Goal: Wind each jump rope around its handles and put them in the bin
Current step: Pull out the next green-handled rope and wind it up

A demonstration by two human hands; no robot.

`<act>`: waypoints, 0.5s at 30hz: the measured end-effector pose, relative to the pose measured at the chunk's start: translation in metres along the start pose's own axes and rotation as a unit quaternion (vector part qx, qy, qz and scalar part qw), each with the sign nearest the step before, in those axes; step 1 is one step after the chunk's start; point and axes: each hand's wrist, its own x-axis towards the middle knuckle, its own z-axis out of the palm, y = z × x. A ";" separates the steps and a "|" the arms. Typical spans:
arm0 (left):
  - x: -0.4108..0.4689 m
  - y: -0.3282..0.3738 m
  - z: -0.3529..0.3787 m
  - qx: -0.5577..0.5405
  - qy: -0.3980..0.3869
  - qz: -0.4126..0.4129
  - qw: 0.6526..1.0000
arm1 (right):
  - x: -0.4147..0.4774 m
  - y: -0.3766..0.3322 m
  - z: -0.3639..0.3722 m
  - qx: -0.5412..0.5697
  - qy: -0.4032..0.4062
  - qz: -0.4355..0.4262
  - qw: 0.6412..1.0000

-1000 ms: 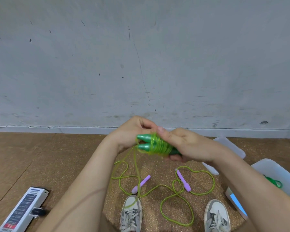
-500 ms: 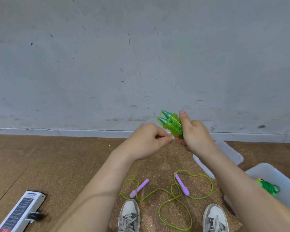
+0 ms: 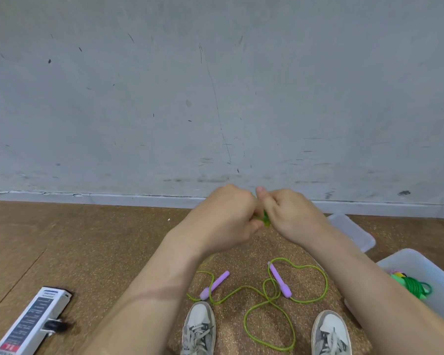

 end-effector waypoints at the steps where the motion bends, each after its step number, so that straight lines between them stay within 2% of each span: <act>1: -0.001 -0.002 -0.003 -0.031 0.014 -0.016 0.999 | -0.001 -0.002 -0.001 -0.022 -0.020 -0.006 1.000; 4: -0.003 -0.011 -0.011 -0.162 0.057 -0.063 0.983 | -0.002 -0.005 -0.004 -0.034 -0.073 -0.042 0.996; 6: -0.003 -0.018 -0.012 -0.228 0.077 -0.087 0.967 | -0.004 -0.006 -0.008 0.025 -0.104 -0.071 0.992; 9: 0.000 -0.033 -0.006 -0.259 0.109 -0.137 0.950 | -0.008 -0.010 -0.012 0.148 -0.132 -0.076 0.977; 15: 0.001 -0.031 0.001 -0.440 0.051 -0.164 0.881 | -0.013 -0.011 -0.019 0.273 -0.204 -0.071 0.938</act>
